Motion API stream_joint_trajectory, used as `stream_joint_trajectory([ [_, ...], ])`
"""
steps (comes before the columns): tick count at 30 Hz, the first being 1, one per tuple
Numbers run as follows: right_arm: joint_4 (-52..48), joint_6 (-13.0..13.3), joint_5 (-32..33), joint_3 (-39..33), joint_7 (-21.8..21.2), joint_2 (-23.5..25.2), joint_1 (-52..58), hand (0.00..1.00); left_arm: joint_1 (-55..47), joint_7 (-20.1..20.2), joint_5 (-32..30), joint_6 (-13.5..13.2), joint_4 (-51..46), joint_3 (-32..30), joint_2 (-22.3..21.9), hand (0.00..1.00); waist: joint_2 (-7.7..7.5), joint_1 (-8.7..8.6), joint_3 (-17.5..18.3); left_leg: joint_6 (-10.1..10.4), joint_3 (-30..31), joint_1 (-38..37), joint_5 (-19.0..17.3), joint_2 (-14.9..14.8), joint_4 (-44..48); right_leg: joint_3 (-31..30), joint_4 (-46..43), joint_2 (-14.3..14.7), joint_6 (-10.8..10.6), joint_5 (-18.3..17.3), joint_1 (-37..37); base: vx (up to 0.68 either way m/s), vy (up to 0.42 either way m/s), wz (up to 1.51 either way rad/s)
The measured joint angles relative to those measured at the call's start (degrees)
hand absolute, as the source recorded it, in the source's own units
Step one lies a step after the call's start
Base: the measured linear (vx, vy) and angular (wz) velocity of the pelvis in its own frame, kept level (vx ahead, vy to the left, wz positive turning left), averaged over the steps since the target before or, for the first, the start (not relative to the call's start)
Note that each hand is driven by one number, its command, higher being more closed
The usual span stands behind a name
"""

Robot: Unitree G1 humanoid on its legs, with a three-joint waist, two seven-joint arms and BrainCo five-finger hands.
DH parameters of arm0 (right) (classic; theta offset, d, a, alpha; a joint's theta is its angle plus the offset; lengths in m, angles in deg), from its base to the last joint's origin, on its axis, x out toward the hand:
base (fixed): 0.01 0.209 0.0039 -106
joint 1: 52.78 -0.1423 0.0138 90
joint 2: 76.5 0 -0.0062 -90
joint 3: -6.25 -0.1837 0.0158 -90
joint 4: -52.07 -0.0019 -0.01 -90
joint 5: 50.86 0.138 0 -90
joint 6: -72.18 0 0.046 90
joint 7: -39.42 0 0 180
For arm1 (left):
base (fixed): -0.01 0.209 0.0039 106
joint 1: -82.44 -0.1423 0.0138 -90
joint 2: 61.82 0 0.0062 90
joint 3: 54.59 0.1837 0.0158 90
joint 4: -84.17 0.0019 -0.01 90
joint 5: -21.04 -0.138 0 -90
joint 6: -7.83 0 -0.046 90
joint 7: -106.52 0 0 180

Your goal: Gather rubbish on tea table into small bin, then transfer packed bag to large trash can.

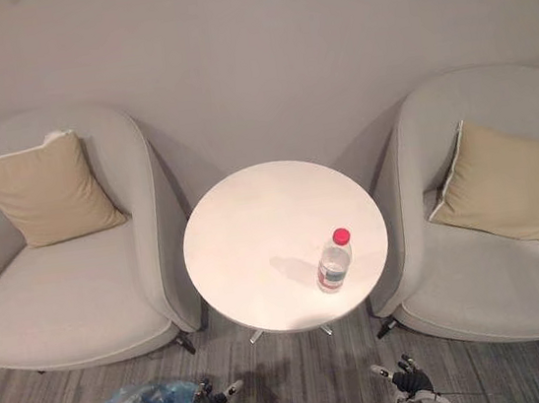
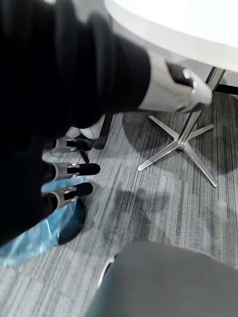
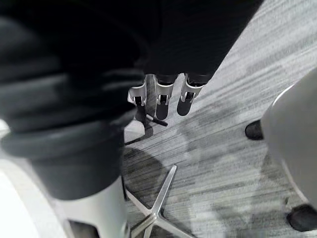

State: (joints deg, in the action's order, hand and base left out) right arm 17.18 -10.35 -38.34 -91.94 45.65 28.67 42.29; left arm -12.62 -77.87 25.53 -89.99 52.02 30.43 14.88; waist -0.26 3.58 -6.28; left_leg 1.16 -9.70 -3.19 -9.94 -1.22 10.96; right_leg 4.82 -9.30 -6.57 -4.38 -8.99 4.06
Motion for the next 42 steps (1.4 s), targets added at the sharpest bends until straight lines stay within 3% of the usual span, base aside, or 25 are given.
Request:
stream_joint_trajectory([
  [2, -0.39, 0.03, -1.58, 1.66, 0.51, -0.08, -0.14, 0.00, 0.07, 0.03, -0.04, 0.00, 0.13, 1.45, 0.54, 0.00, -0.17, 0.01, 0.13, -0.08, 0.93, 0.05, 0.82, 0.66, -1.09, 0.01, 1.20, -0.05, 0.20, 0.62, 0.18, 0.03, 0.030, 0.14],
  [3, -14.29, 0.35, -8.14, 6.88, 2.02, -1.65, 2.32, 0.00, 0.46, -0.08, -1.07, -0.14, 0.30, 4.11, 1.45, 0.00, -0.44, -0.14, 0.07, -0.08, 2.74, -0.05, 2.34, 0.76, -2.95, 0.30, 4.08, 0.52, 1.04, 2.40, 1.12, -0.01, -0.013, 0.16],
  [4, -15.90, 1.61, -10.34, 7.14, 2.69, -2.69, 2.05, 0.00, 0.46, -0.31, -1.13, -0.24, 0.37, 4.81, 1.62, 0.00, -0.50, -0.14, 0.08, -0.09, 3.12, 0.02, 2.62, 0.75, -3.06, 0.18, 4.70, 0.68, 1.13, 2.93, 1.21, -0.03, -0.032, 0.10],
  [8, -17.80, 1.91, -11.02, 7.39, 3.81, -3.98, 0.90, 0.00, 1.07, -0.43, -1.62, -0.36, 1.27, 6.22, 2.06, 0.00, -0.84, -0.09, 0.06, 0.08, 4.49, -0.65, 4.64, 0.87, -6.30, -0.12, 5.89, 0.95, 1.15, 4.25, 0.92, -0.08, -0.020, -0.02],
  [13, -25.85, 3.31, -17.09, 9.48, 6.00, -3.95, 1.63, 0.00, 1.43, -0.39, -2.15, -0.55, 1.34, 8.07, 3.24, 0.00, -1.74, -0.29, -0.54, 0.31, 5.59, -0.96, 6.69, 0.94, -9.01, -0.35, 6.75, 1.14, 0.99, 5.19, 0.14, -0.09, -0.015, 0.00],
  [30, -27.73, 3.53, -16.95, 10.63, 8.67, -4.13, -5.75, 0.00, 2.29, -0.27, -2.25, -0.70, 0.75, 8.95, 3.23, 0.00, -0.84, -0.04, -2.78, 0.11, 11.96, 0.12, 7.97, 2.13, -10.91, 1.45, 8.81, 1.04, 0.66, 5.63, 1.07, 0.01, -0.005, 0.09],
  [42, -27.64, 3.53, -17.00, 10.63, 8.54, -4.06, -3.76, 0.00, 2.22, -0.32, -3.44, -0.67, 0.25, 9.50, 3.17, 0.00, -0.69, -0.12, -3.19, 0.11, 12.18, -1.05, 7.91, 2.08, -11.05, 1.09, 8.54, 1.01, 0.78, 5.44, 1.74, -0.02, -0.005, 0.00],
])
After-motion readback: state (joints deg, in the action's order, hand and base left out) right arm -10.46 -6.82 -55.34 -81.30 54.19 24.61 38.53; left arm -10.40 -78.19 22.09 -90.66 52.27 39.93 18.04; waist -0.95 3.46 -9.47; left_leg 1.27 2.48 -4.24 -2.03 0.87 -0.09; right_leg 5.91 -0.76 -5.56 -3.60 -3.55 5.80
